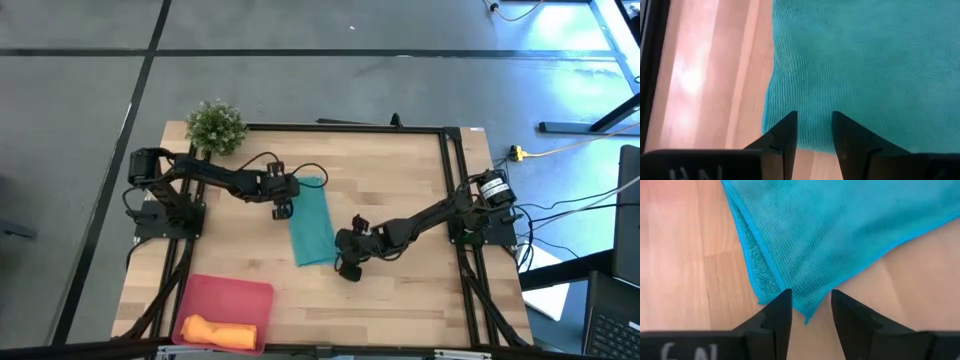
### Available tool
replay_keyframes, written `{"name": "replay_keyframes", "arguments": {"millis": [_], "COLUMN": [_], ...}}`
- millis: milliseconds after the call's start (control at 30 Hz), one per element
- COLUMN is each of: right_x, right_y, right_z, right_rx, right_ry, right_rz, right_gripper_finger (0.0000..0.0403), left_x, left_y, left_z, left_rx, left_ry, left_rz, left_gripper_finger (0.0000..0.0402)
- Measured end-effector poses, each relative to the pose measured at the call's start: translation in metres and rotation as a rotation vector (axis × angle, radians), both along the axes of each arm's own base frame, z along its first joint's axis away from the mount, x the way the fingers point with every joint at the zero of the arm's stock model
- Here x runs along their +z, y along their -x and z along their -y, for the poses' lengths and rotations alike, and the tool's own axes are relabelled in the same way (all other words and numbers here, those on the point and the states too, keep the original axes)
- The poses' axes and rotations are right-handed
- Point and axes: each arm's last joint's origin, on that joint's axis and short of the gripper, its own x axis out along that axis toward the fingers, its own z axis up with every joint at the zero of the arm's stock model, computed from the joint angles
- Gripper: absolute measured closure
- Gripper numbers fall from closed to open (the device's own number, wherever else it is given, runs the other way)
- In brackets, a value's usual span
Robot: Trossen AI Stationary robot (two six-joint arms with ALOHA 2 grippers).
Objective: Roll microfiber towels into tight, uniform cylinder then place into a basket
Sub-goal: Fold the blue microfiber cloth
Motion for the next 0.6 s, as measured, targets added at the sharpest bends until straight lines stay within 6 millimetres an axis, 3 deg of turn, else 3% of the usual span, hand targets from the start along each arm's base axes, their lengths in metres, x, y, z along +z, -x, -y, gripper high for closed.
{"name": "replay_keyframes", "arguments": {"millis": [267,367,600], "right_x": [0.024,0.02,-0.004], "right_y": [-0.005,-0.003,-0.009], "right_z": [-0.021,-0.027,-0.025], "right_rx": [0.31,0.434,0.475], "right_ry": [0.219,0.302,0.357], "right_rz": [0.057,0.039,0.002], "right_gripper_finger": [0.0264,0.0264,0.0264], "left_x": [0.036,0.046,0.051], "left_y": [0.01,0.015,0.021], "left_z": [0.032,0.051,0.093], "left_rx": [-0.037,-0.062,-0.143], "left_ry": [0.028,0.058,0.122], "left_rz": [0.102,0.14,0.184], "left_gripper_finger": [0.0292,0.0292,0.0292]}}
